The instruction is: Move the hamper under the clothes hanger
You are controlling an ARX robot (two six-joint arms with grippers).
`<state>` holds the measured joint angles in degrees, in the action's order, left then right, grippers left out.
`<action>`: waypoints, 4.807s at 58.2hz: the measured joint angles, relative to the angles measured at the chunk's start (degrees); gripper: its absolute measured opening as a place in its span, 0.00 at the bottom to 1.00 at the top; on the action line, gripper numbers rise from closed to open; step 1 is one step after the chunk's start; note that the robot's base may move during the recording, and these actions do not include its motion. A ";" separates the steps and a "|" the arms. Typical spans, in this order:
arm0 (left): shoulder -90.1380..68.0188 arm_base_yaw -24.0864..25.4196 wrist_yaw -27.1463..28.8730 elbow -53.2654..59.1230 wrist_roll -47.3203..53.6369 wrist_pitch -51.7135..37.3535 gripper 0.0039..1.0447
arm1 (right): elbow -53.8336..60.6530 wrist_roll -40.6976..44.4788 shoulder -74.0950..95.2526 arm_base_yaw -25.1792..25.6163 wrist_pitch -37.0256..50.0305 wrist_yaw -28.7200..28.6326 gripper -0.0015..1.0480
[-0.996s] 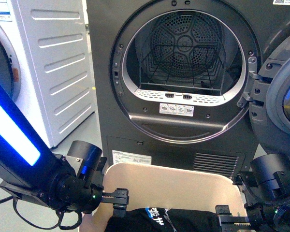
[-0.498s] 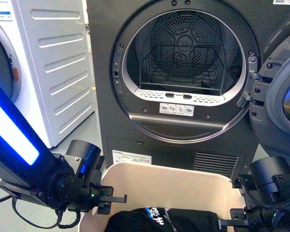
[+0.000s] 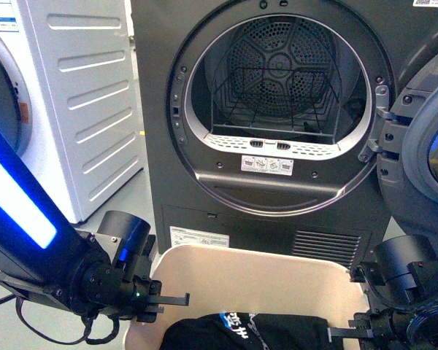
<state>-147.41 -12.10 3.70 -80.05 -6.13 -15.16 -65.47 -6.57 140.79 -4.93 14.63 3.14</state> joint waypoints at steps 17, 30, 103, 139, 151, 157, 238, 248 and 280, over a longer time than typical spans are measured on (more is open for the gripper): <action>1.03 0.09 0.24 0.11 0.15 1.03 0.04 | 0.28 0.09 -0.50 0.02 -0.72 -0.20 0.03; 2.99 0.09 0.63 0.11 0.35 1.75 0.04 | 1.18 0.04 -1.68 0.02 -0.76 -0.39 0.03; 3.54 0.59 0.94 0.11 1.11 2.05 0.04 | 1.57 0.07 -3.13 -0.79 -0.33 -0.22 0.03; 4.17 0.04 0.87 -0.04 1.27 2.05 0.04 | 1.57 -0.15 -3.76 0.00 -0.13 0.00 0.03; 4.20 0.61 1.01 0.00 1.29 2.08 0.04 | 1.64 -0.17 -3.76 -0.72 -0.13 -0.17 0.03; 4.20 0.61 0.96 0.00 1.29 2.08 0.04 | 1.62 -0.15 -3.87 -0.72 -0.13 -0.20 0.03; 4.52 -0.66 0.83 -0.09 1.27 2.08 0.04 | 1.95 0.07 -4.09 0.55 -0.13 0.31 0.03; 4.55 1.03 1.29 -0.02 1.29 2.08 0.04 | 1.92 -0.02 -4.09 -1.22 -0.13 -0.61 0.03; 4.55 0.20 0.87 0.00 1.29 2.08 0.04 | 1.95 -0.11 -4.09 -0.42 -0.13 0.02 0.03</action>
<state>-142.87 -11.90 4.58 -80.05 -4.84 -13.08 -63.53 -6.68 136.70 -5.34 14.50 3.16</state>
